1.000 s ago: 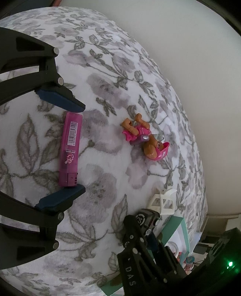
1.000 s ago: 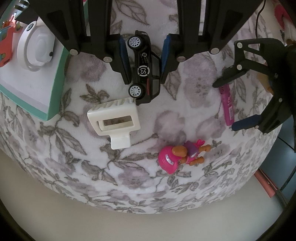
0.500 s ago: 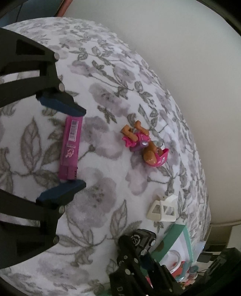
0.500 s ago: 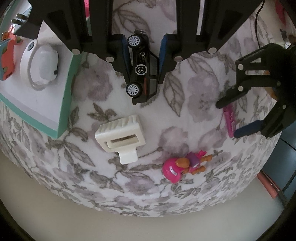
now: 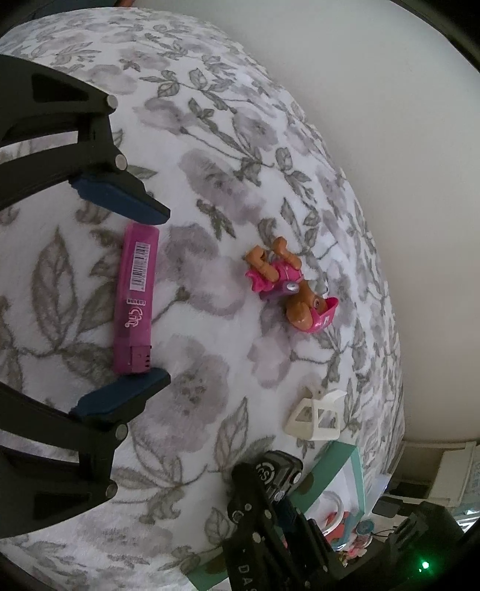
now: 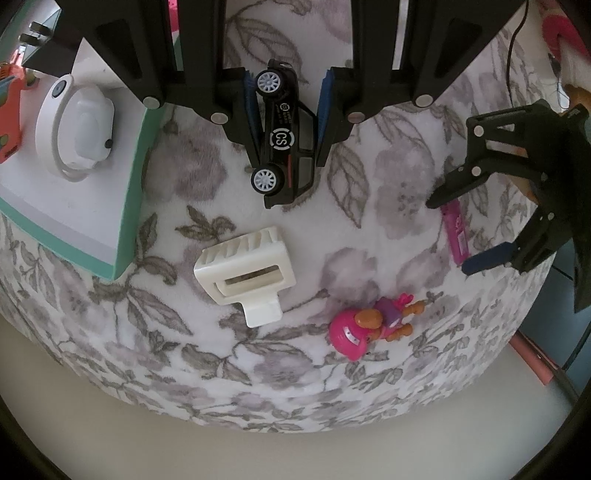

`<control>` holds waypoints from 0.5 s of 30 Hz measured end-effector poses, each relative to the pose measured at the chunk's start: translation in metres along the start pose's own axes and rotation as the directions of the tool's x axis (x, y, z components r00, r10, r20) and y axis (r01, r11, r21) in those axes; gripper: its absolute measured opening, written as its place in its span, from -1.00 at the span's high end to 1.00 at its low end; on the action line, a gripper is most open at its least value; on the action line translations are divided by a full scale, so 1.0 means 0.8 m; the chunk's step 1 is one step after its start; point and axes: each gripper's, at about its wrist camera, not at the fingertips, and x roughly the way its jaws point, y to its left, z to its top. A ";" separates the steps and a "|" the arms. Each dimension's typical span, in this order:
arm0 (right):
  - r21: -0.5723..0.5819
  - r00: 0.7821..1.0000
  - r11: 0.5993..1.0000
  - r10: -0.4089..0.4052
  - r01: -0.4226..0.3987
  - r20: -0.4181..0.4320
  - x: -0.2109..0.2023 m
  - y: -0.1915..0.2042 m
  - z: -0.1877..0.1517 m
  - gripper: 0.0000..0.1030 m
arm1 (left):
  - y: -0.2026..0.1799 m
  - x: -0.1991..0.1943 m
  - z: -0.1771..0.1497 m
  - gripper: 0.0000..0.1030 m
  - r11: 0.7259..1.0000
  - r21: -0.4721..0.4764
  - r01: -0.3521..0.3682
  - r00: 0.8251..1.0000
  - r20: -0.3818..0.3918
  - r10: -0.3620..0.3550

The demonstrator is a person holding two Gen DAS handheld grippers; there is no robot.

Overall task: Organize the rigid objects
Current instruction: 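Lift and carry the pink stick and black toy car over the tray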

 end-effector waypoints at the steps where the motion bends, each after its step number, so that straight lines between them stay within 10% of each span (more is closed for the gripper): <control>1: -0.002 1.000 1.000 -0.004 0.004 0.001 0.001 0.001 0.001 0.46 | -0.001 -0.001 -0.001 -0.57 1.000 -0.004 -0.003 1.000 0.002 0.003; 15: 0.039 1.000 0.999 0.005 -0.006 0.011 -0.024 0.001 -0.024 0.46 | -0.028 -0.023 -0.012 -0.56 0.994 -0.106 -0.021 1.000 -0.002 0.021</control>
